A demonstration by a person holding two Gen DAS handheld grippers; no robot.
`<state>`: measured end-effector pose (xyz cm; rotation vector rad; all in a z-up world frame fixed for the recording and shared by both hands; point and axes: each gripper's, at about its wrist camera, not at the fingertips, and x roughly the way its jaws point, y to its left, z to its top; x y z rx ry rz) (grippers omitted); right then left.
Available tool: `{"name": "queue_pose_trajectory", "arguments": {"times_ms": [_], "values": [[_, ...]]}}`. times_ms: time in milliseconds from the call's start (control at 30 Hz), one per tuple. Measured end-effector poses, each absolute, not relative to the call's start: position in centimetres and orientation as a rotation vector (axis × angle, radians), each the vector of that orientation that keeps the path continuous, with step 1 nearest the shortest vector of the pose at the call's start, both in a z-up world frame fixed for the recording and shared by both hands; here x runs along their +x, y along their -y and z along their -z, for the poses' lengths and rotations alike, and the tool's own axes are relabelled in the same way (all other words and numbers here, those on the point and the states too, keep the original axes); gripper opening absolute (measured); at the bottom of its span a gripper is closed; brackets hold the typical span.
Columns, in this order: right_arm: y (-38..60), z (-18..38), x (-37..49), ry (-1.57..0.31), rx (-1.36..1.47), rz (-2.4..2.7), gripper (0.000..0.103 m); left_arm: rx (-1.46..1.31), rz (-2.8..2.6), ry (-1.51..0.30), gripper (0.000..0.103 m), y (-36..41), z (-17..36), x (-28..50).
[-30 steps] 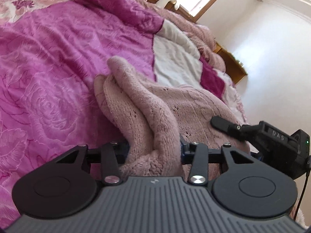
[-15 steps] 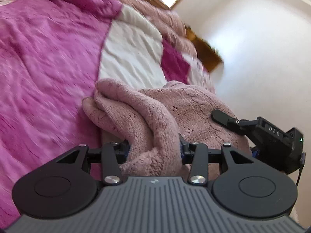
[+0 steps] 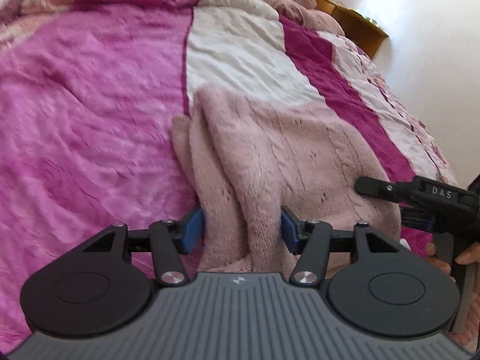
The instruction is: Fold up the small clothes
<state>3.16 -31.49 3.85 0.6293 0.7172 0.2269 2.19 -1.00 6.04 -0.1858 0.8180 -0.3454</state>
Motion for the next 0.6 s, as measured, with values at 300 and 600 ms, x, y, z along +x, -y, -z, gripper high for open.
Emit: {"name": "queue_pose_trajectory", "arguments": {"times_ms": [300,600], "values": [[31.8,-6.5,4.0,-0.566,0.482,-0.155,0.044,-0.038,0.265,-0.67,0.06,4.0,-10.5,2.5],[29.1,-4.6,5.4,-0.595,0.414,-0.156,0.037,0.012,0.225,-0.75,0.055,5.7,-6.1,5.6]]}}
